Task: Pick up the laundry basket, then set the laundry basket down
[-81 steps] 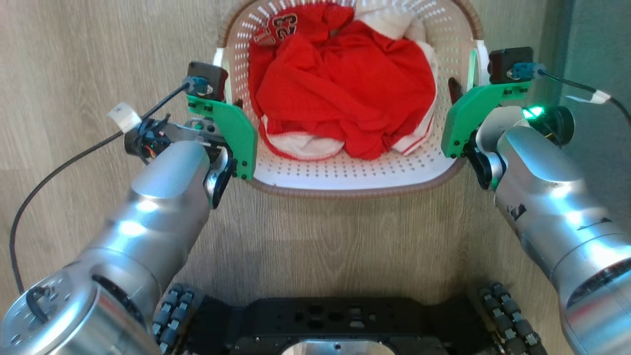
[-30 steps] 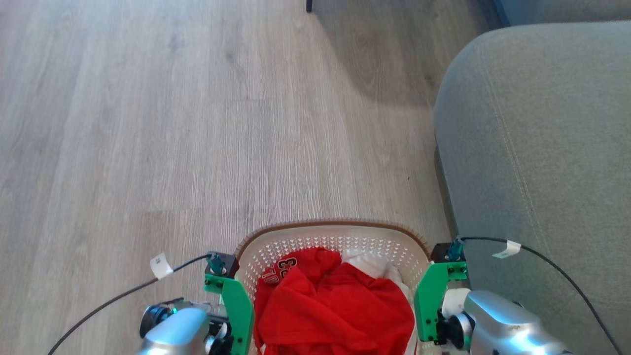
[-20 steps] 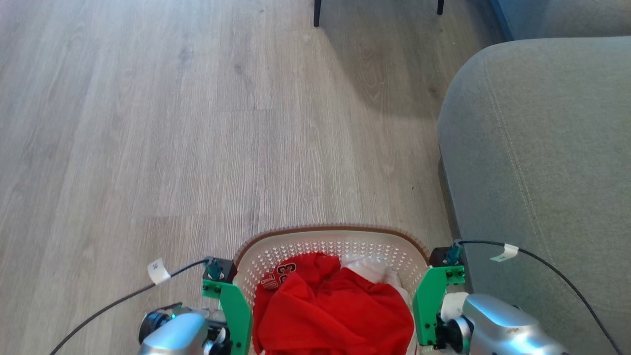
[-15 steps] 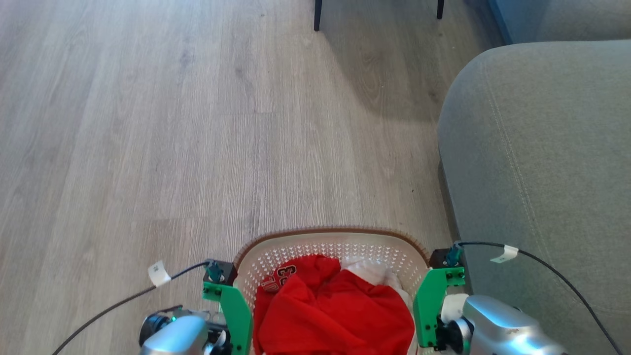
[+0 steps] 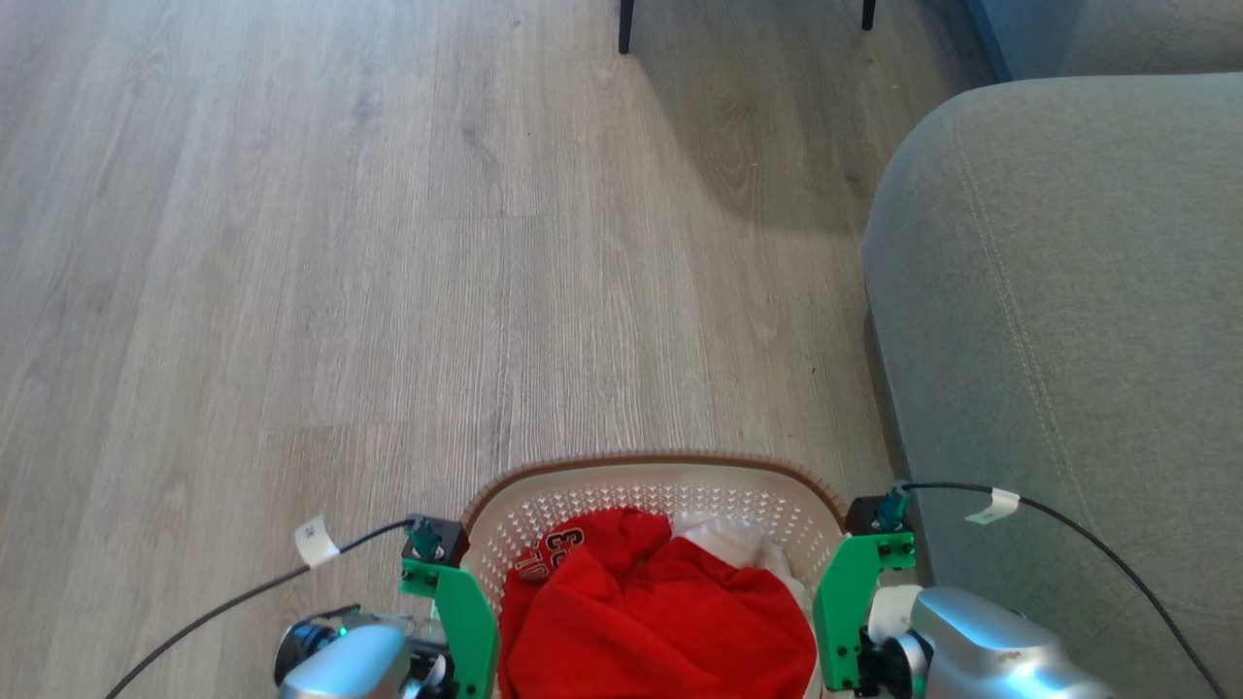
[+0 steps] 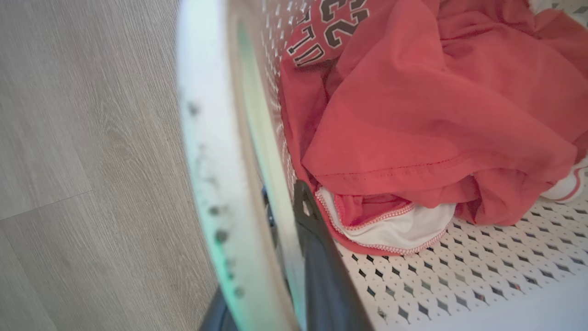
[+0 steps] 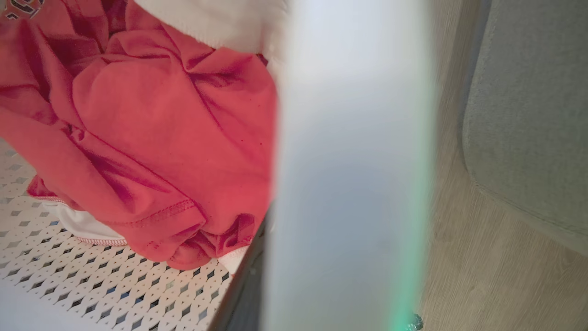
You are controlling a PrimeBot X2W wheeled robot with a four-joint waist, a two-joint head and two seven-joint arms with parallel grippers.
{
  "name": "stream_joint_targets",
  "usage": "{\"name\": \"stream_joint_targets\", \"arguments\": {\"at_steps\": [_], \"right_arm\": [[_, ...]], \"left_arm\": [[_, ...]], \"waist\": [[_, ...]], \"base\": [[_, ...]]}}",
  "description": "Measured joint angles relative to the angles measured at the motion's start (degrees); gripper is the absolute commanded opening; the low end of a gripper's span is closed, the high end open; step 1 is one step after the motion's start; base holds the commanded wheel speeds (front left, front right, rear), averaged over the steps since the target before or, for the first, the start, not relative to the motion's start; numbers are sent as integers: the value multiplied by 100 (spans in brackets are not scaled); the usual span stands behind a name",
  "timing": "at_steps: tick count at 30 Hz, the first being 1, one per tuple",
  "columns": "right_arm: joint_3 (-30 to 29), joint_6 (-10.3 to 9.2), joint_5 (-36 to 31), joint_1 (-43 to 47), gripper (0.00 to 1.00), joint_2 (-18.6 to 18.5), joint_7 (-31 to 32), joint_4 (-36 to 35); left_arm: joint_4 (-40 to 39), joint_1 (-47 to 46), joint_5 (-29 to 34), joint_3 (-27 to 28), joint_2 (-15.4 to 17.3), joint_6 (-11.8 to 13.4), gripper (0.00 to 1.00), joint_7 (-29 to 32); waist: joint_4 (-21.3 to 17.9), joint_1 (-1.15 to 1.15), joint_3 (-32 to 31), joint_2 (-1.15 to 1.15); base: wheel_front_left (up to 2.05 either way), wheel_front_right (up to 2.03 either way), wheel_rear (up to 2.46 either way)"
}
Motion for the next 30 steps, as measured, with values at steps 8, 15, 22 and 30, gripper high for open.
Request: {"name": "stream_joint_targets", "arguments": {"at_steps": [8, 15, 22, 30], "right_arm": [[144, 0, 140, -3, 0, 0, -51, 26], [244, 0, 240, -8, 0, 0, -68, 48], [313, 0, 292, -10, 0, 0, -75, 56], [392, 0, 388, -10, 0, 0, -118, 69]], "left_arm": [[1, -1, -57, -38, 0, 0, 0, 15], [1, -1, -57, -49, 0, 0, 0, 14], [4, -1, -58, -54, -1, 0, 0, 9], [5, -1, -92, -58, -2, 0, 0, 9]], "waist": [[2, 0, -3, 0], [-12, 0, -12, 0], [-22, 0, -32, 0], [7, 0, -61, 0]], "base": [[0, 0, 0], [0, 0, 0], [0, 0, 0], [0, 0, 0]]}}
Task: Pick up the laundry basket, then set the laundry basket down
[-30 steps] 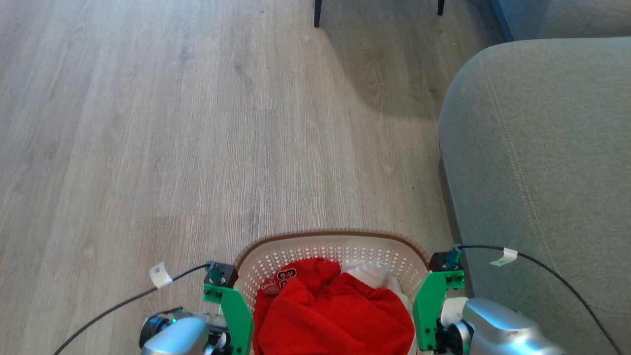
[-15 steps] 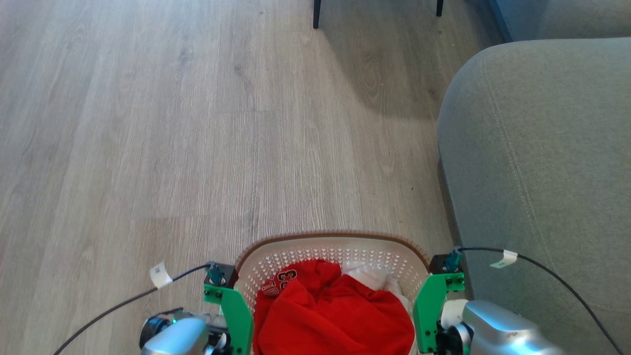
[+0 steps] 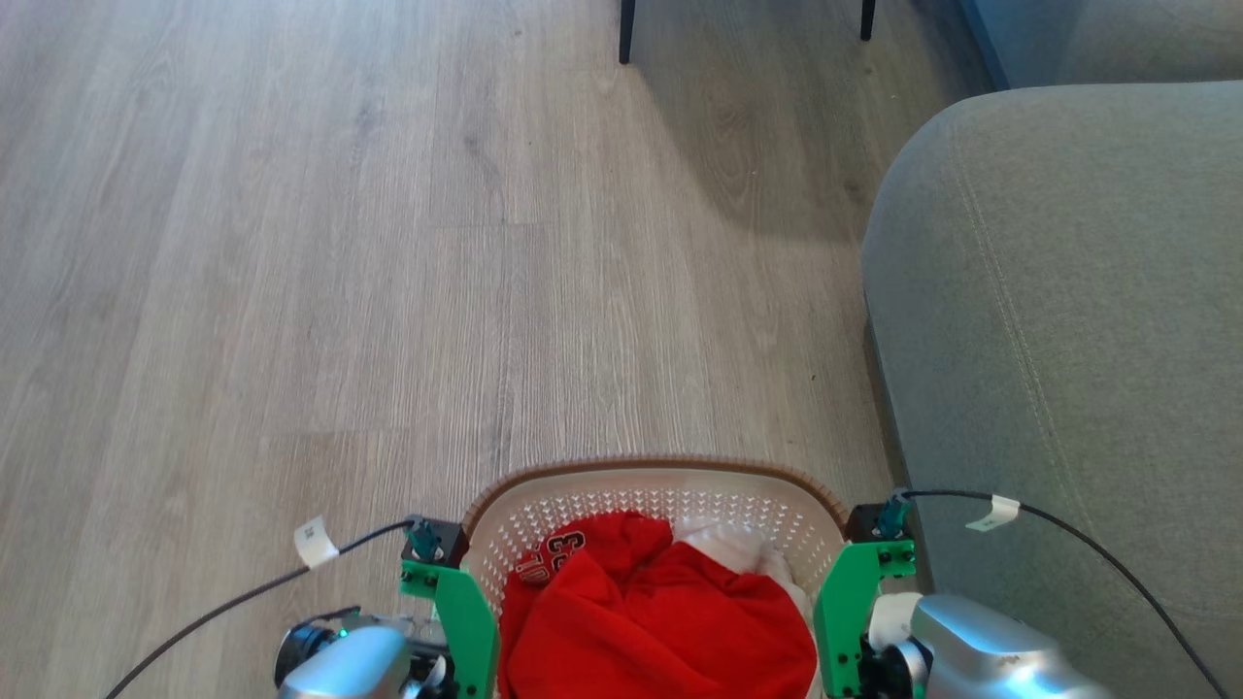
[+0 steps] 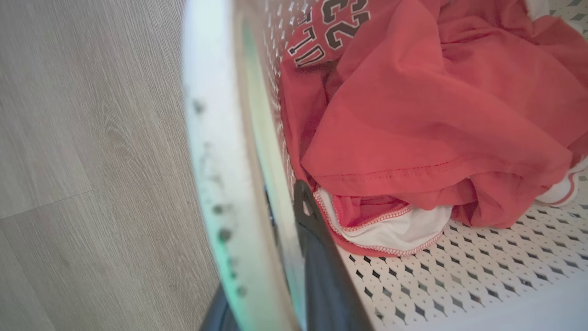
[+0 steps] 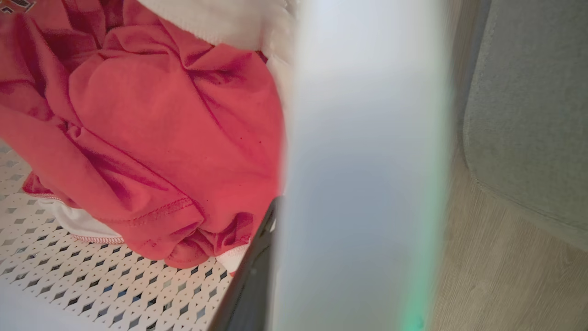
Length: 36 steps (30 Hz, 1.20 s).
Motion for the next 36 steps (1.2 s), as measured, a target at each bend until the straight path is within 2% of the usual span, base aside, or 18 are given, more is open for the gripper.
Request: {"name": "stream_joint_targets", "arguments": {"at_steps": [23, 36], "right_arm": [[137, 0, 191, -12, 0, 0, -52, 11], [169, 0, 188, -639, 0, 3, -561, 115]], "left_arm": [[18, -1, -25, -8, -2, 0, 0, -19], [68, -608, -16, -4, -7, 3, 0, -358]], "waist": [[-15, 0, 55, 0], [6, 2, 852, 0]], "base": [[0, 0, 0], [0, 0, 0]]}}
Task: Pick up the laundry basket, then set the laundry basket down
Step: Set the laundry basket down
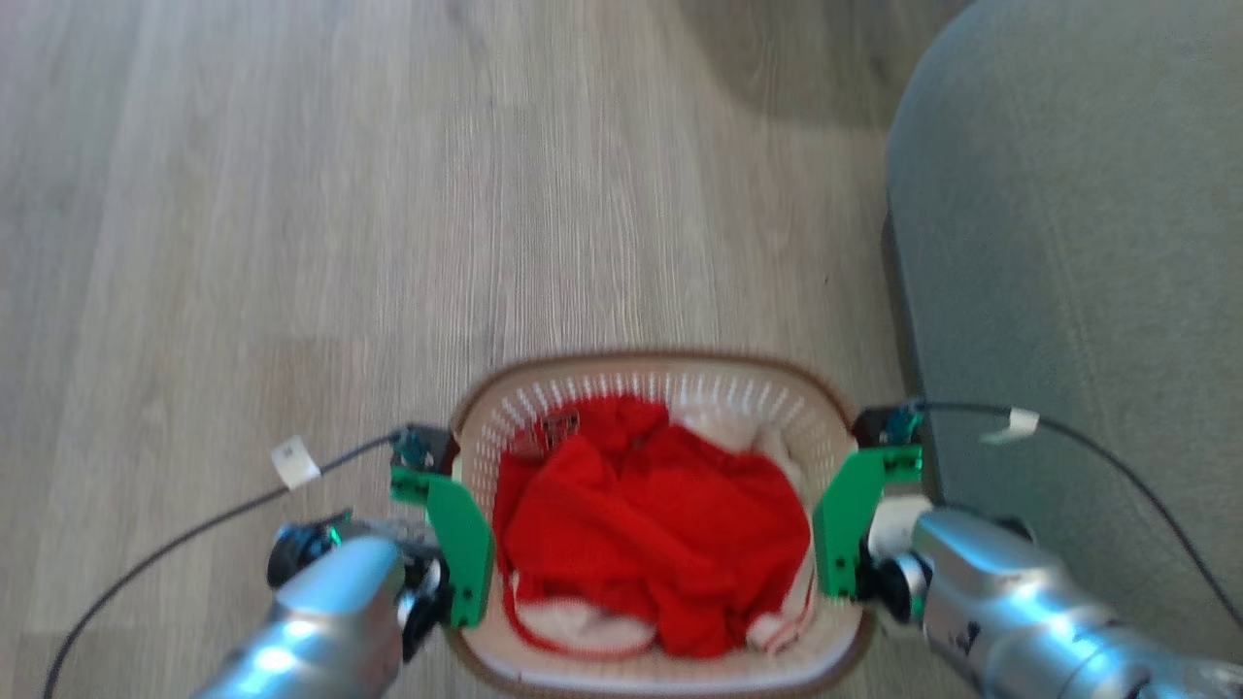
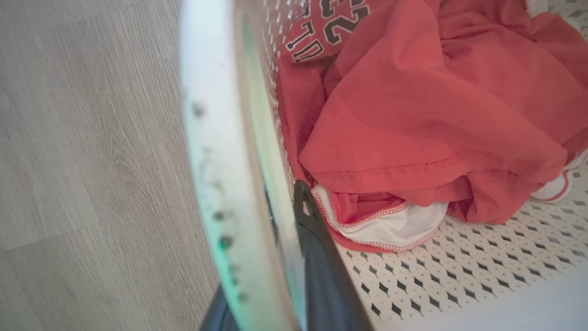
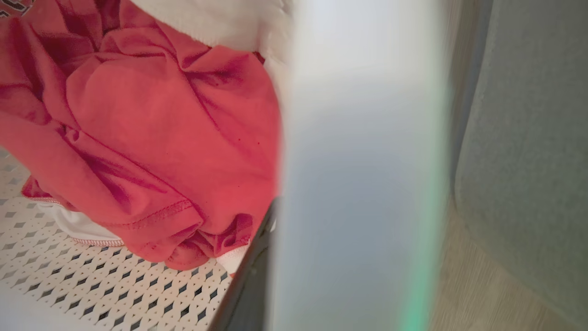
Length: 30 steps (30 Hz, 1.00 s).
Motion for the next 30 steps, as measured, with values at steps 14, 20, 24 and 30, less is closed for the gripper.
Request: {"name": "stream_joint_targets", "arguments": {"at_steps": [14, 20, 24, 30], "right_arm": [[-51, 7, -247, -1182, 0, -210, -1021, 86], [-250, 10, -157, -1647, 0, -325, -1372, 133], [-260, 12, -151, -1817, 0, -345, -1553, 185], [-243, 26, -216, -2114, 0, -377, -1736, 231]], "left_arm": [[-390, -1143, 200, 10, 8, 532, 0, -526], [-534, -1638, 232, 13, 9, 664, 0, -666], [-556, -1831, 330, 12, 8, 671, 0, -688], [-604, -2118, 331, 13, 8, 772, 0, -792]], "waist": [[33, 1, 1901, 0], [71, 1, 2758, 0], [102, 0, 3249, 0], [189, 0, 3875, 1]], "base": [[0, 0, 0], [0, 0, 0], [0, 0, 0], [0, 0, 0]]}}
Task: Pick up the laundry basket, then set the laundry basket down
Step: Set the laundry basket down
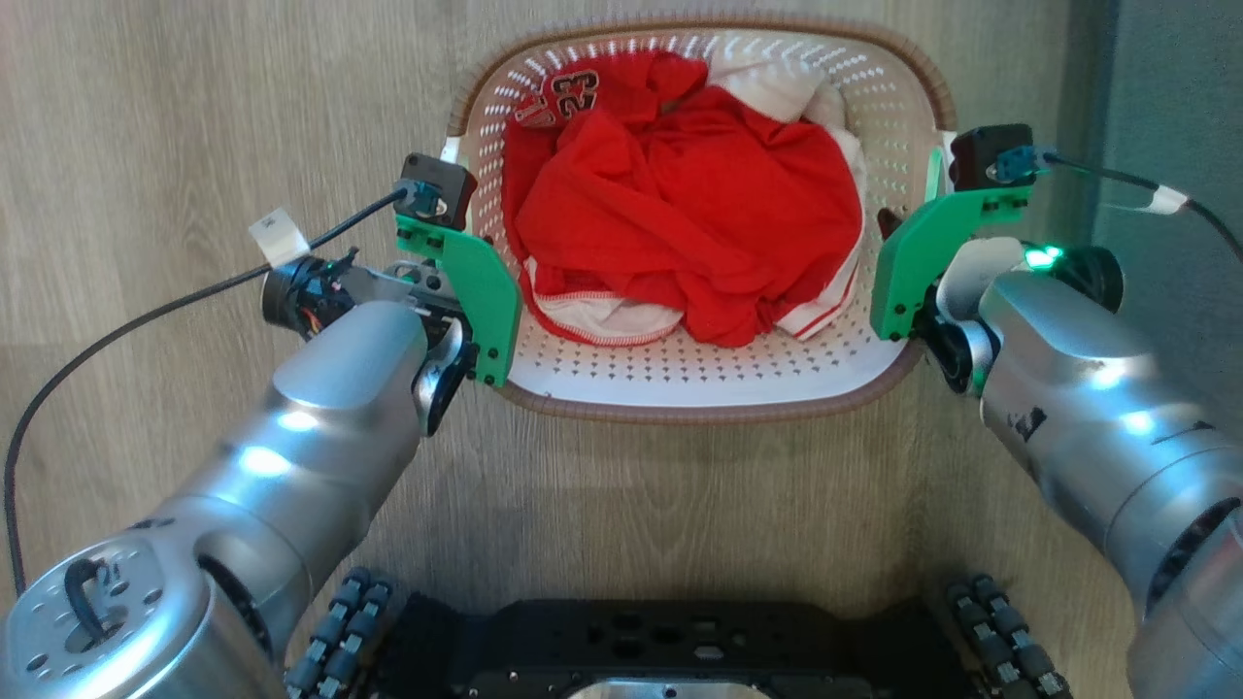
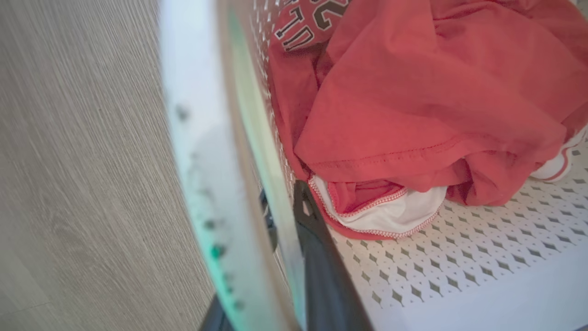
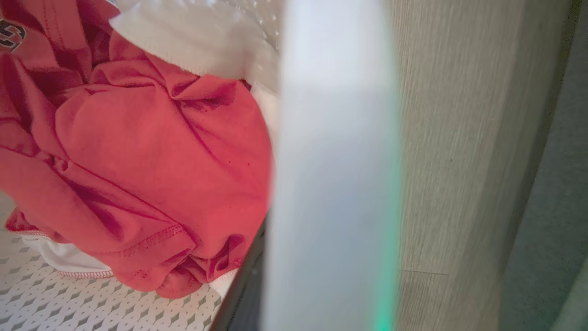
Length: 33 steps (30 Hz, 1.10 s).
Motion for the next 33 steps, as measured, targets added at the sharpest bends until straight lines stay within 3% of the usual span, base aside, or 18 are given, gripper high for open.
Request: {"name": "stream_joint_targets", "arguments": {"at_steps": [22, 23, 24, 25, 26, 33], "right_arm": [[91, 1, -36, -197, 0, -16, -192, 159], [89, 2, -36, -197, 0, -16, -222, 167], [97, 2, -37, -202, 29, -15, -246, 186], [123, 2, -56, -210, 60, -15, -252, 201], [137, 4, -87, -215, 100, -3, -274, 199], [147, 25, -83, -288, 100, 56, -266, 232]], "left_arm": [[-179, -86, 208, 3, -1, 247, 0, -292], [-179, -87, 208, 3, -1, 277, 12, -330], [-178, -88, 218, -16, -2, 301, 43, -358], [-189, -88, 259, -26, -10, 323, 93, -414], [-213, -94, 252, -27, -40, 370, 100, -452], [-224, -175, 342, -30, -108, 528, 100, -479]], "waist": [[81, -1, 442, -1], [75, -1, 448, 0], [71, -1, 454, 0], [71, -1, 455, -1], [71, -1, 454, -1], [77, -1, 419, -1]], "base": [[0, 0, 0], [0, 0, 0], [0, 0, 0], [0, 0, 0], [0, 0, 0], [0, 0, 0]]}}
